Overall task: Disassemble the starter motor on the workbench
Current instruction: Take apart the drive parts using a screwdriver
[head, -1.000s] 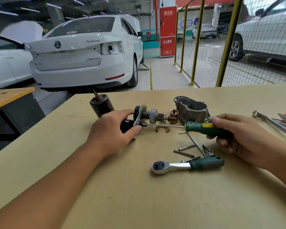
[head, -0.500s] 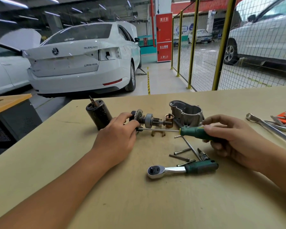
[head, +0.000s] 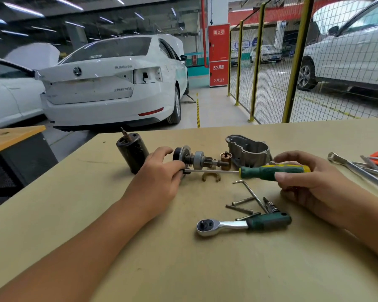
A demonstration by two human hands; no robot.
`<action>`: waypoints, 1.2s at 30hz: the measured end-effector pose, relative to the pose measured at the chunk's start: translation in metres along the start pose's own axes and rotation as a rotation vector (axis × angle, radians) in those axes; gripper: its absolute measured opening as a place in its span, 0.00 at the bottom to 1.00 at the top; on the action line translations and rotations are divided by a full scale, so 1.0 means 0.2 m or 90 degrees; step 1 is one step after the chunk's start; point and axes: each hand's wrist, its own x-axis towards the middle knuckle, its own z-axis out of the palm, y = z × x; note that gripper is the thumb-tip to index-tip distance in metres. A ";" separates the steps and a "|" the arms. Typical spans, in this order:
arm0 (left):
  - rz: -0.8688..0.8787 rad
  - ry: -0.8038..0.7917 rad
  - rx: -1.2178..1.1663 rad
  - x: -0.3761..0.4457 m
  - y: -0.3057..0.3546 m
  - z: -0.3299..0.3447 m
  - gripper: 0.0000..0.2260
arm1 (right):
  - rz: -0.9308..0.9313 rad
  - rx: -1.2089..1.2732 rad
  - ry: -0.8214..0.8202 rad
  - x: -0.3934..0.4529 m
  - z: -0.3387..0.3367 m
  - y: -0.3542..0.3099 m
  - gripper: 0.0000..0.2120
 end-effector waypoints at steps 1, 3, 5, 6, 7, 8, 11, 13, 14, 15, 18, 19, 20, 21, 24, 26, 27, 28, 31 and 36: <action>-0.012 0.002 -0.005 0.00 0.00 0.00 0.08 | 0.000 0.003 0.003 0.00 0.01 0.00 0.23; -0.048 0.007 -0.021 0.00 0.01 0.01 0.08 | -0.003 -0.030 0.012 0.00 0.04 0.00 0.22; -0.080 0.010 -0.037 0.01 0.02 0.01 0.08 | -0.002 -0.098 0.032 -0.01 0.07 -0.02 0.20; -0.088 0.012 -0.042 0.01 0.02 0.01 0.08 | 0.004 -0.123 0.033 -0.02 0.07 -0.02 0.20; -0.091 0.013 -0.046 0.01 0.02 0.00 0.08 | 0.008 -0.134 0.029 -0.02 0.07 -0.03 0.19; -0.092 0.012 -0.050 0.01 0.02 0.00 0.09 | 0.008 -0.135 0.026 -0.02 0.07 -0.03 0.19; -0.086 0.011 -0.053 0.01 0.01 -0.02 0.14 | -0.026 -0.118 0.030 -0.02 0.07 -0.02 0.14; -0.079 0.003 -0.051 0.01 0.00 -0.03 0.16 | -0.039 -0.103 0.039 -0.03 0.06 -0.01 0.18; -0.077 -0.006 -0.051 0.00 0.00 -0.03 0.15 | -0.038 -0.097 0.039 -0.03 0.06 -0.01 0.20; -0.075 -0.016 -0.051 0.00 0.00 -0.04 0.14 | -0.036 -0.097 0.035 -0.03 0.07 -0.01 0.20; -0.073 -0.040 -0.041 0.00 0.00 -0.04 0.11 | -0.019 -0.117 0.004 -0.04 0.08 -0.03 0.17; -0.074 -0.042 -0.038 0.00 -0.01 -0.03 0.11 | -0.006 -0.121 -0.001 -0.04 0.08 -0.04 0.16; -0.076 -0.042 -0.038 0.00 0.00 -0.03 0.11 | 0.005 -0.123 -0.004 -0.04 0.08 -0.04 0.16; -0.077 -0.040 -0.037 -0.01 0.00 -0.03 0.10 | 0.006 -0.122 -0.007 -0.03 0.08 -0.04 0.15; -0.078 -0.037 -0.034 0.00 0.00 -0.03 0.10 | -0.025 -0.085 0.001 -0.02 0.06 -0.02 0.15; -0.080 -0.034 -0.034 0.00 0.00 -0.03 0.11 | -0.039 -0.043 0.019 -0.01 0.05 0.00 0.19; -0.081 -0.032 -0.037 0.00 0.01 -0.03 0.11 | -0.037 -0.027 0.026 -0.01 0.05 0.00 0.20; -0.081 -0.031 -0.040 0.00 0.01 -0.03 0.11 | -0.031 -0.018 0.028 0.00 0.05 0.00 0.21; -0.084 -0.028 -0.047 -0.01 0.01 -0.03 0.11 | -0.012 -0.042 0.031 -0.01 0.07 -0.01 0.19; -0.090 -0.025 -0.046 -0.01 0.01 -0.03 0.11 | -0.012 -0.059 0.045 0.00 0.07 -0.01 0.19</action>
